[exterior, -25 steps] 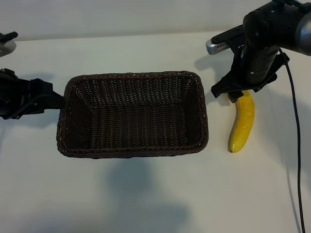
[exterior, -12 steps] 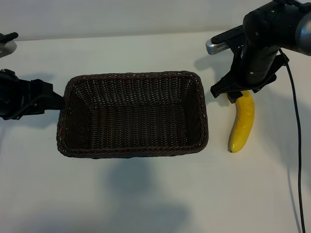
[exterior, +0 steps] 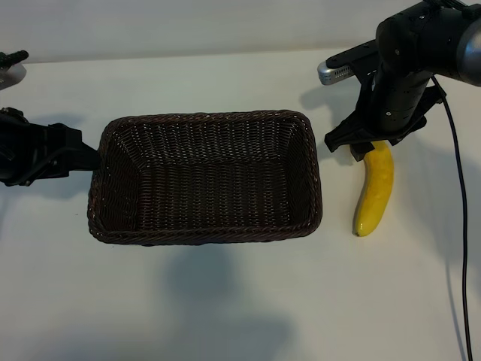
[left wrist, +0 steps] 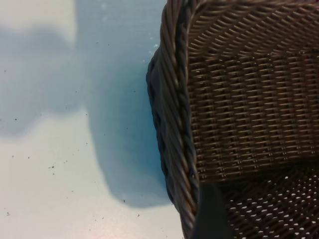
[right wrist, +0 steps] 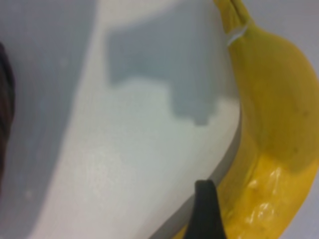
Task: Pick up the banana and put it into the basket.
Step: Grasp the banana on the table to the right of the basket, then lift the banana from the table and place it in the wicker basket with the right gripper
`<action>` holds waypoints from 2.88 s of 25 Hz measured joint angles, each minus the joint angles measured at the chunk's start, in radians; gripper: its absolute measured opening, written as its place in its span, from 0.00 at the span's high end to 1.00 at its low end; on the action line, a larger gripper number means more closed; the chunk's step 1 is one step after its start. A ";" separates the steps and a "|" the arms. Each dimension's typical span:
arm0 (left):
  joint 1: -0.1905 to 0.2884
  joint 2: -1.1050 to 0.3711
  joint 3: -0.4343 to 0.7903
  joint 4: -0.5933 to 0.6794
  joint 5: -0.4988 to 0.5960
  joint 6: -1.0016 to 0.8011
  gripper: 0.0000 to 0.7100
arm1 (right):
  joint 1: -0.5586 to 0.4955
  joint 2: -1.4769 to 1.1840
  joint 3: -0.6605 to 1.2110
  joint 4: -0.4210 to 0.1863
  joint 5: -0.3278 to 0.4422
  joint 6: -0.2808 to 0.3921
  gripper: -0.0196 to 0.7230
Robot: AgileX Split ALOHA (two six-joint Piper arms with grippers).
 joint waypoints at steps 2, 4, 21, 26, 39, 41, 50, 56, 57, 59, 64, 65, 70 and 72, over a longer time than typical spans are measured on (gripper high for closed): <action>0.000 0.000 0.000 0.000 0.001 0.000 0.22 | 0.000 0.000 0.000 0.000 0.000 0.000 0.22; 0.000 0.000 0.000 0.000 0.002 0.003 0.22 | 0.000 0.000 0.000 0.000 0.002 -0.002 0.22; 0.000 0.000 0.000 0.000 0.006 0.002 0.22 | 0.000 0.080 0.000 0.002 0.021 -0.011 0.22; 0.000 0.000 0.000 0.000 0.006 0.002 0.22 | 0.000 0.103 0.000 0.003 0.021 -0.011 0.24; 0.000 0.000 0.000 0.000 0.008 0.000 0.22 | 0.000 0.121 0.000 -0.001 0.019 0.025 0.40; 0.000 0.000 0.000 0.000 0.008 0.000 0.22 | 0.000 0.120 0.000 -0.008 0.019 0.032 0.40; 0.000 0.000 0.000 0.000 0.008 0.000 0.22 | 0.000 0.002 0.000 -0.116 0.050 0.091 0.40; 0.000 0.000 0.000 0.000 0.008 0.000 0.22 | 0.000 -0.128 0.000 -0.124 0.071 0.096 0.40; 0.000 0.000 0.000 0.000 0.008 0.000 0.22 | 0.000 -0.149 0.000 -0.124 0.076 0.097 0.40; 0.000 0.000 0.000 0.000 0.008 0.000 0.22 | 0.000 -0.187 0.000 -0.123 0.085 0.096 0.40; 0.000 0.000 0.000 0.000 0.008 0.000 0.22 | 0.000 -0.244 0.000 -0.039 0.092 0.028 0.40; 0.000 0.000 0.000 0.000 0.008 0.000 0.22 | 0.001 -0.247 0.000 -0.009 0.092 0.004 0.40; 0.000 0.000 0.000 0.000 0.008 0.003 0.22 | 0.042 -0.249 0.000 0.077 0.082 -0.056 0.40; 0.000 0.000 0.000 0.000 0.008 0.003 0.22 | 0.072 -0.249 -0.001 0.080 0.075 -0.060 0.40</action>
